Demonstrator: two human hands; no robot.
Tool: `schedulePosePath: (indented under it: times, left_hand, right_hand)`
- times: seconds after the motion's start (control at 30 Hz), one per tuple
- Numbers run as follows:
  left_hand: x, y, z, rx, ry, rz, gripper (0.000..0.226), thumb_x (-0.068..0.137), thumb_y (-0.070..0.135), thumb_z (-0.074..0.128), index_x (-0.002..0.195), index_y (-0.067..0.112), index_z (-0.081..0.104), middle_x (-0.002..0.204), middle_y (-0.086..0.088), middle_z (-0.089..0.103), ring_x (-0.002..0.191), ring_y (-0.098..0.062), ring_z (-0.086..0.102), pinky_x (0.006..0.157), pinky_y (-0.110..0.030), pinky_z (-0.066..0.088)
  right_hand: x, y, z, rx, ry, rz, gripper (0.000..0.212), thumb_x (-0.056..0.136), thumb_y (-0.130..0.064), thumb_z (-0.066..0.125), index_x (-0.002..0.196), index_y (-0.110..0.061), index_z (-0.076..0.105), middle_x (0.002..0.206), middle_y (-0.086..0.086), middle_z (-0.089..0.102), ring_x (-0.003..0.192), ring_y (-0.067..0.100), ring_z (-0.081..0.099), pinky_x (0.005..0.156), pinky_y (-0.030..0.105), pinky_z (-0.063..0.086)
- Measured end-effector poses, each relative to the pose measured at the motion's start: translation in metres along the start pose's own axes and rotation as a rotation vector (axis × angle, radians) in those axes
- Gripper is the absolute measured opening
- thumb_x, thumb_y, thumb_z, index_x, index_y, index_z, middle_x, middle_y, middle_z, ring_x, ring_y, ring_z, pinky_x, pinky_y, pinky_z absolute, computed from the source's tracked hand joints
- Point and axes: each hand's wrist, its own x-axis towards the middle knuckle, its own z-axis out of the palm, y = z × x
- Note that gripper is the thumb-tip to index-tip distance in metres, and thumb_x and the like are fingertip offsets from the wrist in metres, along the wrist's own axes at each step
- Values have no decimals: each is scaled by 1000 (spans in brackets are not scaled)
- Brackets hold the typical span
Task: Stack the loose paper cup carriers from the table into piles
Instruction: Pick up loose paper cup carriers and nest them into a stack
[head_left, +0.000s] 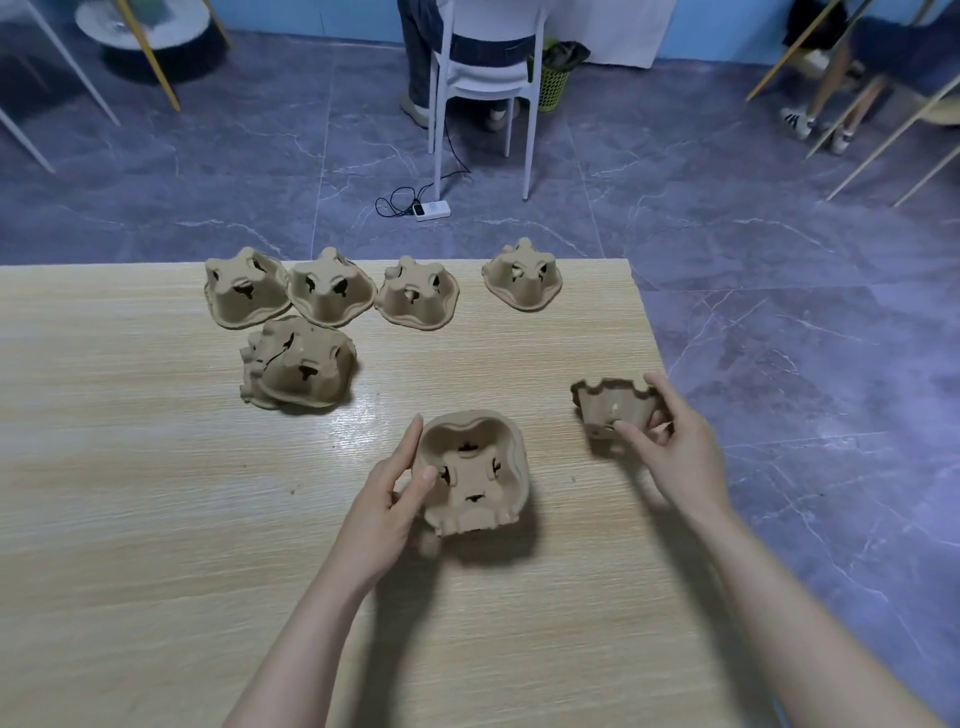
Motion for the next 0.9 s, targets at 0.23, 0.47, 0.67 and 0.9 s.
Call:
schedulePosePath:
  times: [0.23, 0.47, 0.67, 0.9]
  left_hand:
    - [-1, 5, 0, 28, -25, 10, 52, 101, 31, 48, 145, 45, 25, 128, 44, 33, 113, 37, 26, 94, 3, 25]
    - [-1, 0, 5, 61, 17, 9, 50, 101, 33, 46, 144, 49, 25, 117, 35, 43, 108, 11, 46, 98, -16, 34]
    - [2, -5, 3, 87, 27, 9, 50, 85, 73, 30, 133, 63, 23, 126, 6, 55, 125, -7, 44, 109, -30, 33]
    - [-2, 8, 0, 35, -1, -51, 63, 87, 81, 9, 142, 60, 30, 134, 25, 46, 132, -4, 40, 107, -36, 38]
  right_hand:
    - [-16, -5, 0, 257, 67, 82, 22, 79, -11, 77, 88, -29, 67, 79, 4, 62, 65, 17, 49, 65, 31, 40]
    - [-54, -54, -3, 555, 94, -37, 23, 82, 0, 72, 87, -22, 68, 83, 0, 65, 64, 3, 50, 61, 12, 39]
    - [-78, -80, 5, 577, -13, -169, 26, 79, 8, 71, 87, -16, 69, 90, 4, 67, 77, 6, 58, 63, 14, 41]
    - [-89, -81, 16, 429, -114, -339, 13, 77, -24, 61, 87, -28, 69, 91, -14, 67, 91, 13, 60, 72, 21, 43]
